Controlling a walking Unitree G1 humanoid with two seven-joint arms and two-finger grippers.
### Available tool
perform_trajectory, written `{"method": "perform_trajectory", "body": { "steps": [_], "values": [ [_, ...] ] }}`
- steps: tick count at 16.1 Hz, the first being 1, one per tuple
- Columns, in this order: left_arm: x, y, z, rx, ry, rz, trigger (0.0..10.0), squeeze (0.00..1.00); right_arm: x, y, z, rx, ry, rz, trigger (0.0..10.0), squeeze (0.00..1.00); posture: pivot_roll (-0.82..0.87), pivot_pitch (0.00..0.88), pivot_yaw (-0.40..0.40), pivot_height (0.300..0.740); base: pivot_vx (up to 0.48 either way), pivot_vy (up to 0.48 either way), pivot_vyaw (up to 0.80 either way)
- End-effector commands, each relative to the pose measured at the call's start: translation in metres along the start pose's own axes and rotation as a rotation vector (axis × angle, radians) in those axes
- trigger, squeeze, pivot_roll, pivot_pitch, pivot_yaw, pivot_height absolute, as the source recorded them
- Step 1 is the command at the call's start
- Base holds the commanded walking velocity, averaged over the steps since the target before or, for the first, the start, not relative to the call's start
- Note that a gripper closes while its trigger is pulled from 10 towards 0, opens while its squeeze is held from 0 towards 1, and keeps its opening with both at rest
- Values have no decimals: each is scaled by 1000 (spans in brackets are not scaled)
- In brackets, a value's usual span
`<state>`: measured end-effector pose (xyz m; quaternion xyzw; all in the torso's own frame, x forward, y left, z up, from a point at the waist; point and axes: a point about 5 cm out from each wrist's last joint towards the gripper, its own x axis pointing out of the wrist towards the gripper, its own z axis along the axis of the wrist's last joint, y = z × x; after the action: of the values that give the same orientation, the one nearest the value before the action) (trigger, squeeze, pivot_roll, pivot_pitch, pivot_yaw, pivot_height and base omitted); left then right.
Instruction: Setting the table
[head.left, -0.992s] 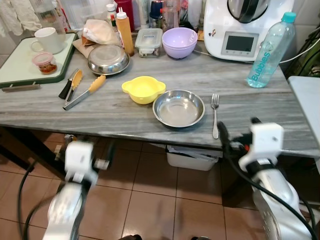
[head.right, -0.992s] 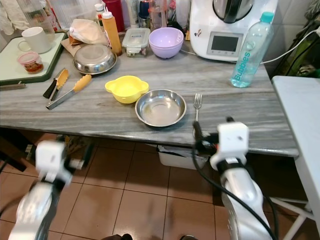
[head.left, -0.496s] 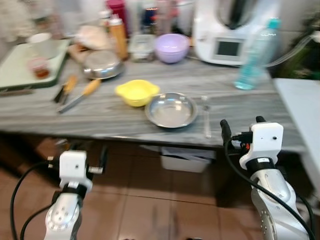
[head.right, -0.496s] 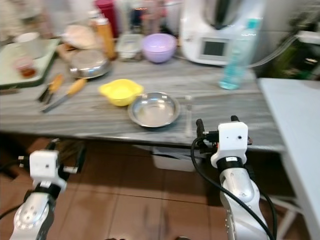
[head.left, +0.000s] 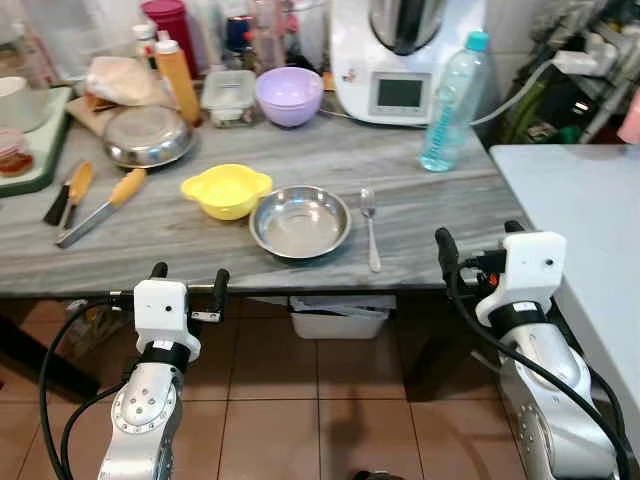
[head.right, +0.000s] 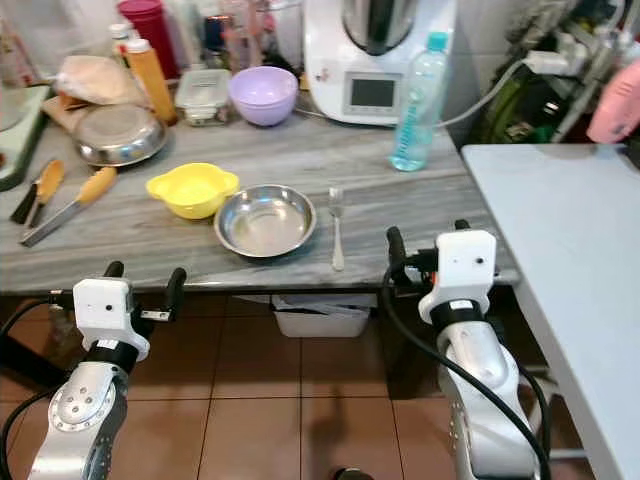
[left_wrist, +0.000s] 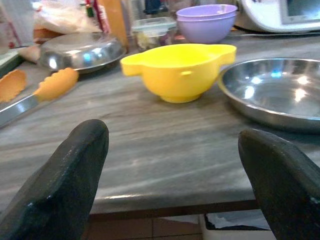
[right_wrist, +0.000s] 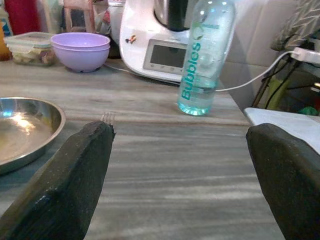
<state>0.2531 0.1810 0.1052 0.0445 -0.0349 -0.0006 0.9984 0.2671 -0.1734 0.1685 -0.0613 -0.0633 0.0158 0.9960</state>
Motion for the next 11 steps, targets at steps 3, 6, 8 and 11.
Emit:
{"method": "perform_trajectory", "body": {
  "steps": [3,6,8,11],
  "values": [
    [1,1,1,5,8,12,10000,0,0,3,-5,36,18,0,10000,0,-69,105,34,740,0,0,0],
    [1,1,0,8,22,12,10000,0,2,-1,-7,30,31,-30,10000,0,-68,108,36,740,-274,0,0],
    [1,0,0,7,25,12,10000,0,3,0,-7,27,38,-29,10000,0,-68,108,36,740,-300,0,0],
    [2,0,-2,5,31,10,10000,0,4,0,-9,33,47,-14,10000,0,-67,108,36,740,-307,0,0]
  ]
}}
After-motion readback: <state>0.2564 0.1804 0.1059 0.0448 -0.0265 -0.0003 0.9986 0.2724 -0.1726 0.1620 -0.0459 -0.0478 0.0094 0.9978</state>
